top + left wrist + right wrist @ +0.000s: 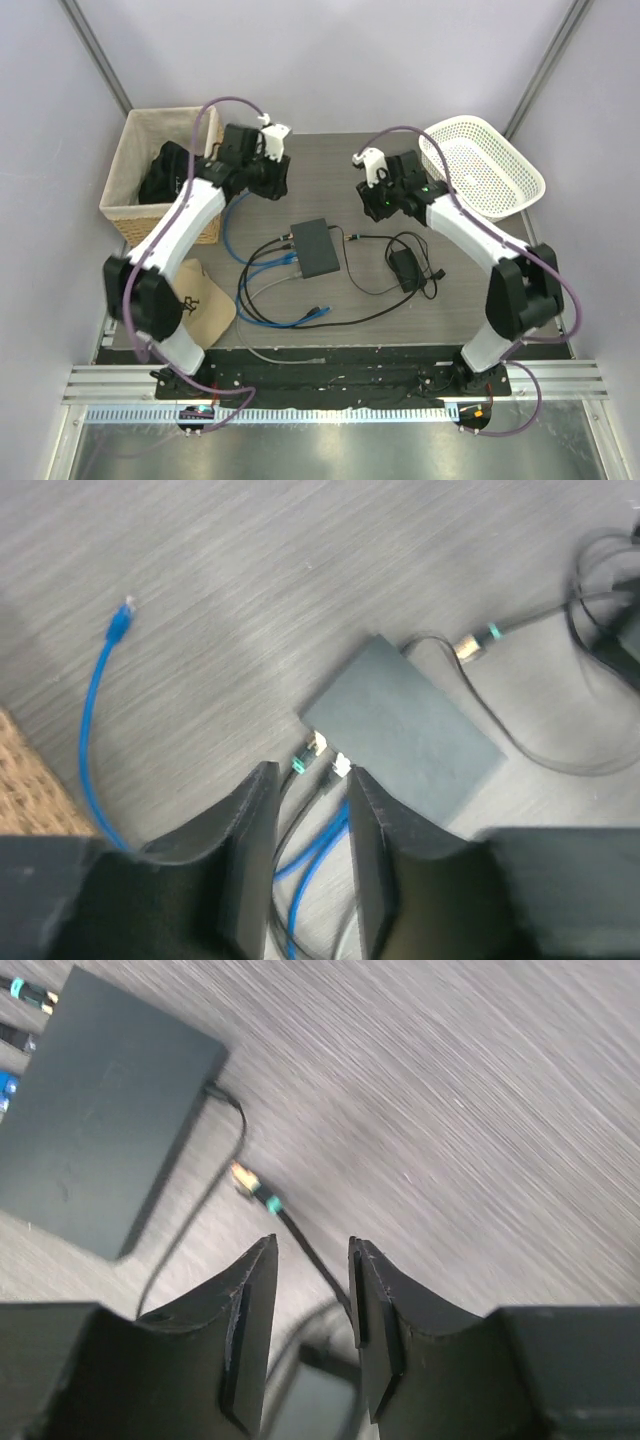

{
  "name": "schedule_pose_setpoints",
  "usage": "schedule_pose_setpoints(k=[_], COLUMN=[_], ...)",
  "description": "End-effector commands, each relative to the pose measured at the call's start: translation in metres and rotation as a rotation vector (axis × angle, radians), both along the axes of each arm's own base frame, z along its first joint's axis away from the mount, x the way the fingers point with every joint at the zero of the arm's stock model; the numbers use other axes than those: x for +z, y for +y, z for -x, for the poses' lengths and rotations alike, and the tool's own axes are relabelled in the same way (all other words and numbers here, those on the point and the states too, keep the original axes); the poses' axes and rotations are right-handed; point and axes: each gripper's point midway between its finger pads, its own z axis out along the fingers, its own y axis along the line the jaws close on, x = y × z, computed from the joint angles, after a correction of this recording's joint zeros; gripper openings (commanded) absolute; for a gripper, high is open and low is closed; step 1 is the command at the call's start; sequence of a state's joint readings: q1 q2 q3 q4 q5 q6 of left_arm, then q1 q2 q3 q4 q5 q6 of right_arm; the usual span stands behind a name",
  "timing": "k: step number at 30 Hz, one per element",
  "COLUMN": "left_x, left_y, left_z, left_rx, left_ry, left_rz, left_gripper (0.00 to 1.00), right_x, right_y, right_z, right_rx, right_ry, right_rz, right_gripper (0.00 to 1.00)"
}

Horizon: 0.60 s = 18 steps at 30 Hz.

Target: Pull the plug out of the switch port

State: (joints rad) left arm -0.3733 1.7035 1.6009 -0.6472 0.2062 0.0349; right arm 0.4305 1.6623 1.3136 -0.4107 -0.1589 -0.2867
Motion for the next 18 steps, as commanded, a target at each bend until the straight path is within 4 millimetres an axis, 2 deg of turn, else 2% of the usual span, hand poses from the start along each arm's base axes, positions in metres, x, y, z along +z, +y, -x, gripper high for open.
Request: schedule_pose_setpoints(k=[1,2,3,4,5,6,7,8,11,16,17,18], left_x=[-0.036,-0.057,-0.064,-0.074,-0.087,-0.096,-0.104,-0.117,-0.136,-0.162,-0.163,-0.173], left_y=[0.014,0.019,0.018,0.019,0.023,0.03,0.034,0.038,0.041,0.044,0.041,0.039], left_z=[0.062,0.079,0.088,0.095,0.105,0.105,0.106,0.109,0.117,0.11,0.102,0.101], left_rx=[-0.085,-0.098,-0.131,-0.147,-0.161,-0.156,-0.15,-0.149,-0.174,-0.181,-0.186,-0.194], left_ry=[0.135,0.198,0.223,0.253,0.299,0.305,0.322,0.362,0.408,0.421,0.406,0.43], left_rz=[-0.032,-0.049,-0.049,-0.06,-0.083,-0.119,-0.147,-0.173,-0.2,-0.24,-0.237,-0.242], left_gripper=[0.3,0.26,0.17,0.13,0.08,0.01,0.0,0.0,0.0,0.0,0.0,0.0], right_x=[-0.001,-0.005,-0.007,-0.012,-0.017,-0.019,-0.027,-0.031,-0.046,-0.07,-0.074,-0.081], right_y=[-0.055,-0.064,-0.071,-0.085,-0.095,-0.106,-0.133,-0.141,-0.167,-0.172,-0.171,-0.172], right_z=[0.023,0.031,0.038,0.05,0.054,0.056,0.057,0.059,0.064,0.081,0.085,0.092], right_rx=[-0.091,-0.086,-0.062,0.016,0.034,0.028,-0.018,-0.029,-0.103,-0.072,-0.051,-0.041], right_ry=[0.002,0.022,0.025,0.008,-0.01,-0.036,-0.057,-0.05,0.002,0.052,0.059,0.078], right_rz=[0.054,0.082,0.113,0.214,0.276,0.328,0.41,0.423,0.443,0.453,0.456,0.457], right_gripper=[0.41,0.39,0.37,0.35,0.31,0.28,0.25,0.21,0.16,0.15,0.16,0.16])
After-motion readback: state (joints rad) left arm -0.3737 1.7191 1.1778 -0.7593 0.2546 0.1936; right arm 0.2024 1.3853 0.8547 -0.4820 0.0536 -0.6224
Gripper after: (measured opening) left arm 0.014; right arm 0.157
